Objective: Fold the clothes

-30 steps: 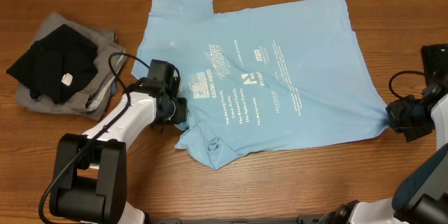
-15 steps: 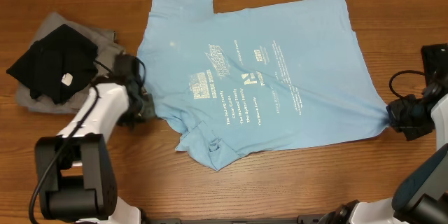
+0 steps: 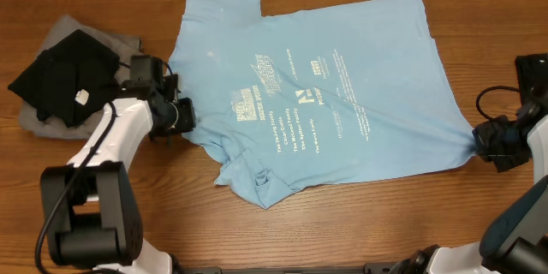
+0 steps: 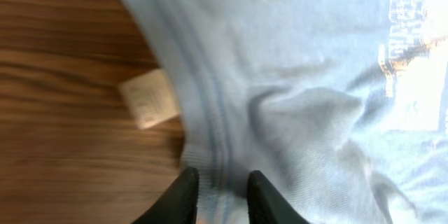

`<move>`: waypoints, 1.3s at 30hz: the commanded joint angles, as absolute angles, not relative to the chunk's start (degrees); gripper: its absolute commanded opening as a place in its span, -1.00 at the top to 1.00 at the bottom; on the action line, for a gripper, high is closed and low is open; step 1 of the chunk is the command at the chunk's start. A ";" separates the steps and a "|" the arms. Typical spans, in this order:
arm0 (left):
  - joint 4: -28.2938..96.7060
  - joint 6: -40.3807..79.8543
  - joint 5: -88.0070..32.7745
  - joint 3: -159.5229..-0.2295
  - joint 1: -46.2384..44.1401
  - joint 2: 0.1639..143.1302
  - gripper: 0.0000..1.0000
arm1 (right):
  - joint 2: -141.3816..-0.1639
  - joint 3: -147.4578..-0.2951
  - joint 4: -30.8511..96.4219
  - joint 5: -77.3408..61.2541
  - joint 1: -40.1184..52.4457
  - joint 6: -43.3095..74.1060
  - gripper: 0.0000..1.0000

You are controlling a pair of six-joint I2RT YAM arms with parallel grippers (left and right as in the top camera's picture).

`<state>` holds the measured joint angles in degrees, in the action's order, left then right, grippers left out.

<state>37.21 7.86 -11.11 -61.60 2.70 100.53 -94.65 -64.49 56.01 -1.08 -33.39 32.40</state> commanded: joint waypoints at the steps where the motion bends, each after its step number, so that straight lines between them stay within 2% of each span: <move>1: 35.24 6.85 -15.94 -59.77 2.11 104.60 0.43 | -93.60 -65.28 55.55 -0.27 -33.82 32.84 0.92; 4: 32.75 6.85 -17.98 -59.77 2.11 107.72 0.53 | -93.60 -65.28 55.57 -0.27 -33.82 32.84 0.92; 7: 31.16 6.83 -17.67 -59.79 2.11 109.06 0.90 | -93.60 -65.28 55.61 -0.27 -33.82 32.84 0.92; 15: 40.97 6.31 -0.14 -67.05 6.48 108.20 0.92 | -93.60 -65.28 55.79 -0.27 -33.82 32.84 0.92; 21: 46.96 4.47 -0.05 -77.78 8.64 108.18 0.91 | -93.60 -65.28 55.83 -0.30 -33.82 32.84 0.92; 22: 47.62 4.12 -0.08 -79.09 8.62 108.18 0.91 | -93.60 -65.28 55.88 -0.30 -33.82 32.82 0.92; 25: 49.93 3.31 -2.87 -81.89 7.92 108.18 0.35 | -93.60 -65.28 56.03 -0.30 -33.82 32.82 0.92; 29: 53.65 3.11 -8.88 -82.28 7.70 108.20 0.18 | -93.60 -65.28 56.01 -0.25 -33.82 32.75 0.92; 31: 56.71 3.09 -10.17 -82.24 7.70 108.20 0.15 | -93.60 -65.28 56.01 -0.25 -33.82 32.62 0.92; 37: 60.20 -1.26 -18.13 -78.72 5.34 108.20 0.33 | -93.60 -65.28 55.83 -0.25 -33.82 32.64 0.91; 39: 58.85 -1.76 -17.89 -75.75 3.70 108.20 0.30 | -93.60 -65.28 55.86 -0.27 -33.82 32.64 0.91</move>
<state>59.51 1.23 -13.56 -79.05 5.91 107.96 -94.65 -64.49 56.16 -1.26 -33.39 32.36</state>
